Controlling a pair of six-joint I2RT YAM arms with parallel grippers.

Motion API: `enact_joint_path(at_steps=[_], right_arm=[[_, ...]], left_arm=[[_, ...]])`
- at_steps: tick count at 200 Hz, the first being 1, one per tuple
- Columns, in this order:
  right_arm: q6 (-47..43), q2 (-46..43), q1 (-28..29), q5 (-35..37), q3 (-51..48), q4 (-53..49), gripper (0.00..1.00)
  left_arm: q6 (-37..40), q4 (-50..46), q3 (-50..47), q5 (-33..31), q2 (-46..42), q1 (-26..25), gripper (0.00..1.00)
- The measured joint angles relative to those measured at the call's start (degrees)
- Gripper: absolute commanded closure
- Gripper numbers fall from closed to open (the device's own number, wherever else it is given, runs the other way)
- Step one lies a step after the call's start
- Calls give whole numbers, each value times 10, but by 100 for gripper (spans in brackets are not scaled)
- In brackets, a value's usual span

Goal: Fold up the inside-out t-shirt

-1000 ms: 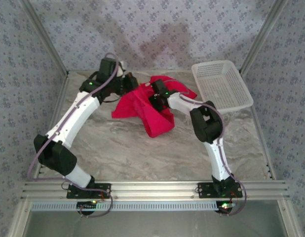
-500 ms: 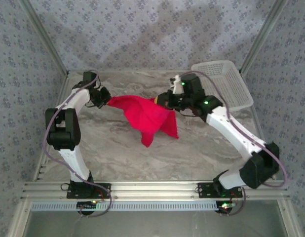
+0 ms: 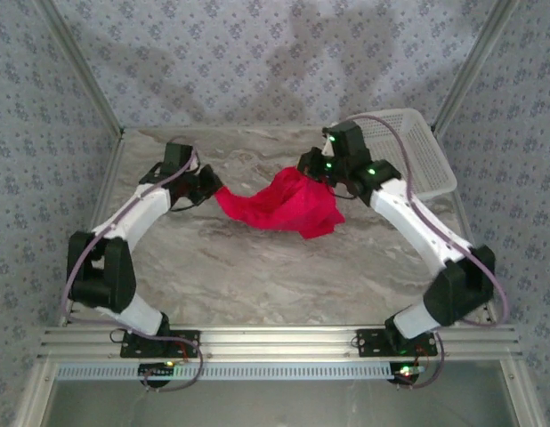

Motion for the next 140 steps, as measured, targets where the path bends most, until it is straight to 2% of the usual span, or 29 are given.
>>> enact_joint_path(at_steps=[21,37,53,70,106,140], right_arm=[[2,68,8,15,76,-3,100],[4,84,8,16,122,-3,100],[9,77,-1,9,153,3,100],[18,44,-17,0,158,20,100],[33,-81,-47,-28,68,84,100],[54,-130,-72,-69,-31,111,100]], left_arm=[[2,24,49,0,-16,-62,100],[5,50,56,0,-23,-92,100],[5,84,17,-5,-32,-98,100],[1,118,-68,-16,-32,-88,100],[-15,148,-231,-30,18,-45,100],[-10,142,-250,-61,13,-35,100]])
